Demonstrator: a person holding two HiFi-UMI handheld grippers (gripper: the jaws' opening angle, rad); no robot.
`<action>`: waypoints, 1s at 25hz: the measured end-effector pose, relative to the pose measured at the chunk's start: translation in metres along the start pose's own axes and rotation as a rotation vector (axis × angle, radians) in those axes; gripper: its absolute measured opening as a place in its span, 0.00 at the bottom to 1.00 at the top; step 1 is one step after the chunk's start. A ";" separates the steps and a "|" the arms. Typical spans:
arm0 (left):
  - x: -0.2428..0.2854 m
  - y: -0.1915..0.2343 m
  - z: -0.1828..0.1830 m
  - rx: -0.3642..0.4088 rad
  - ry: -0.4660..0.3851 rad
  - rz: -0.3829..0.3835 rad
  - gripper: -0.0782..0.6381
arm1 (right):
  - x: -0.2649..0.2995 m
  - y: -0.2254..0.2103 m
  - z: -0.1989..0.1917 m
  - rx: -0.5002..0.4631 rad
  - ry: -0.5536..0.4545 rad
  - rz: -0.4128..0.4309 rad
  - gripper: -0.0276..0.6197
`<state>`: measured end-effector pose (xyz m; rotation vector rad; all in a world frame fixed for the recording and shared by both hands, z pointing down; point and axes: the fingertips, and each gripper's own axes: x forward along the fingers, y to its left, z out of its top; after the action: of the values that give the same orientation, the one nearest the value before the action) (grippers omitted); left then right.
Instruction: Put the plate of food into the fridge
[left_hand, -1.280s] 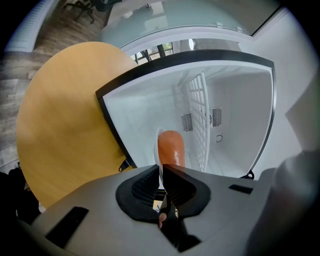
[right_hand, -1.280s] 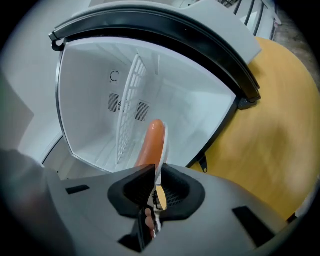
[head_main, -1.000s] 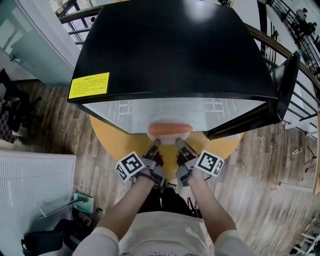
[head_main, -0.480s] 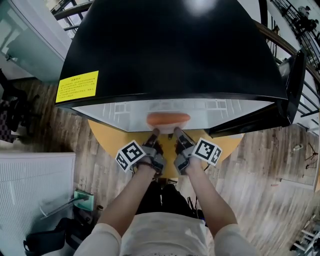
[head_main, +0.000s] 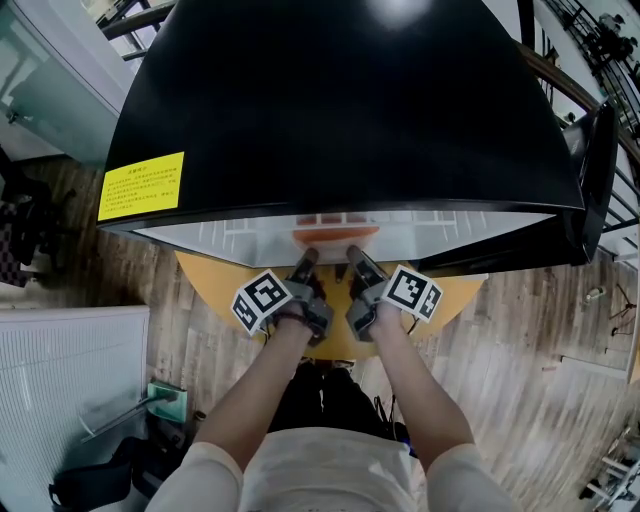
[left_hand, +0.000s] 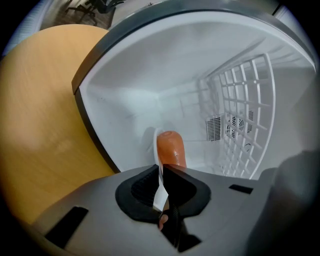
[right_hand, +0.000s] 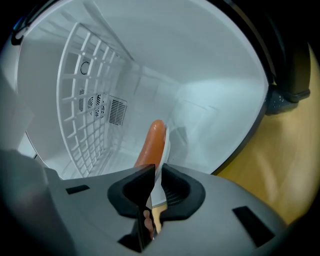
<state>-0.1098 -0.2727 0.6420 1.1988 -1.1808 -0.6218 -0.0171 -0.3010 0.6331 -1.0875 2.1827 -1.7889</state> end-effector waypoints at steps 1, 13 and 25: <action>0.001 0.000 0.001 0.000 -0.001 0.003 0.16 | 0.001 -0.001 0.001 -0.001 0.001 -0.003 0.13; 0.015 0.007 0.008 -0.003 -0.007 0.026 0.16 | 0.016 -0.008 0.008 -0.007 0.011 -0.025 0.13; 0.019 0.006 0.008 0.067 0.011 0.068 0.18 | 0.018 -0.011 0.009 -0.096 0.011 -0.097 0.16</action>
<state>-0.1121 -0.2900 0.6539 1.2120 -1.2362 -0.5273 -0.0207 -0.3196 0.6463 -1.2268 2.2805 -1.7472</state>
